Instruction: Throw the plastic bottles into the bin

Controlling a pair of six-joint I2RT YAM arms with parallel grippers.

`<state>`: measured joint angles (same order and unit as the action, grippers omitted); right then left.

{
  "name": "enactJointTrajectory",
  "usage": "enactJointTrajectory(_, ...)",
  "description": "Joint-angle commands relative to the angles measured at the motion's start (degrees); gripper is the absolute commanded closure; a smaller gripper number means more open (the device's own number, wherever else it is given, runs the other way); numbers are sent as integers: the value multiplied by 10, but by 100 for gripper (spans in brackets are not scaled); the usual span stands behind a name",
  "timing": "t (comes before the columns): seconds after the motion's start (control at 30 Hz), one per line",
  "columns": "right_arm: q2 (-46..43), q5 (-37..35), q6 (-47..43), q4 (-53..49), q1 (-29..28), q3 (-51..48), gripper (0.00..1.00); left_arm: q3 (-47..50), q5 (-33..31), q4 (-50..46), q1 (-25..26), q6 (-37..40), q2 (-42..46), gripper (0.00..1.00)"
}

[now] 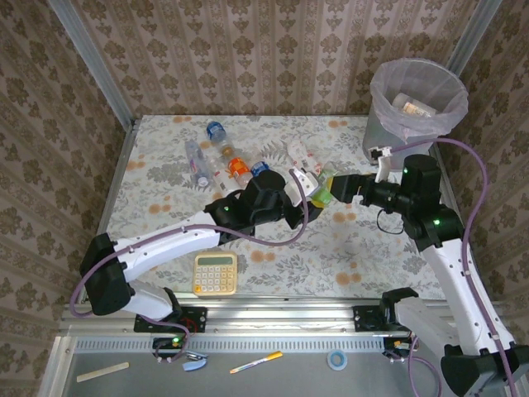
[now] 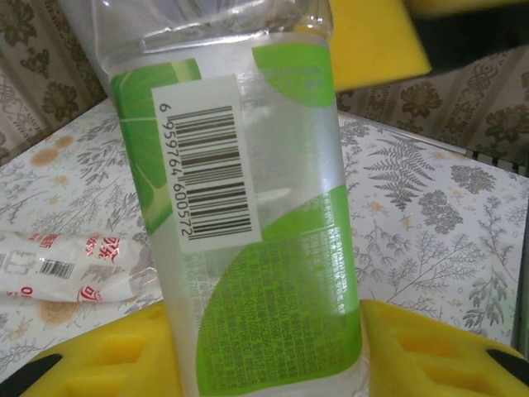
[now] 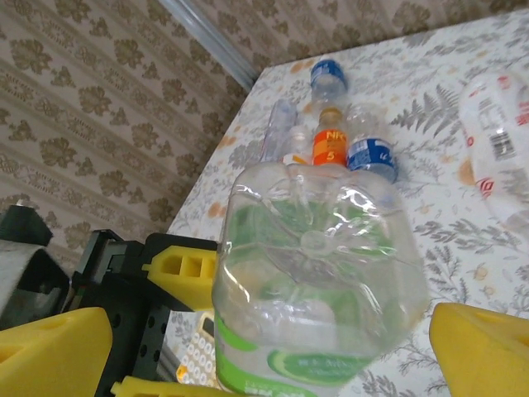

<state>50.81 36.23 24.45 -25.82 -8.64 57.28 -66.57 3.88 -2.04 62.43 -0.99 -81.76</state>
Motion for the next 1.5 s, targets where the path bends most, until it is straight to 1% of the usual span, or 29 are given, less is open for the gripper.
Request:
enactJointTrajectory(0.0, 8, -12, 8, 9, -11, -6, 0, -23, 9, 21, 9, 21, -1, 60)
enactJointTrajectory(0.5, 28, -12, 12, 6, -19, -8, 8, -4, 11, 61, 21, 39, -2, 60)
enactJointTrajectory(0.83, 40, -11, 20, 11, -21, -9, 15, 20, 24, 96, 26, 53, 4, 60)
enactJointTrajectory(1.0, 43, -10, 23, 11, -21, -8, 21, 28, 29, 111, 28, 61, 6, 59)
enactJointTrajectory(1.13, 44, -8, 22, 8, -22, -2, 32, 40, 32, 127, 29, 66, 9, 57)
enactJointTrajectory(1.23, 46, -9, 21, 5, -22, 2, 37, 47, 33, 136, 31, 69, 11, 54)
enactJointTrajectory(1.3, 47, -10, 20, 4, -22, 4, 41, 45, 33, 132, 31, 66, 11, 50)
enactJointTrajectory(1.37, 49, -10, 20, 3, -22, 5, 46, 44, 32, 129, 32, 64, 12, 43)
enactJointTrajectory(1.47, 51, -12, 19, 2, -21, 8, 52, 46, 27, 129, 32, 63, 13, 28)
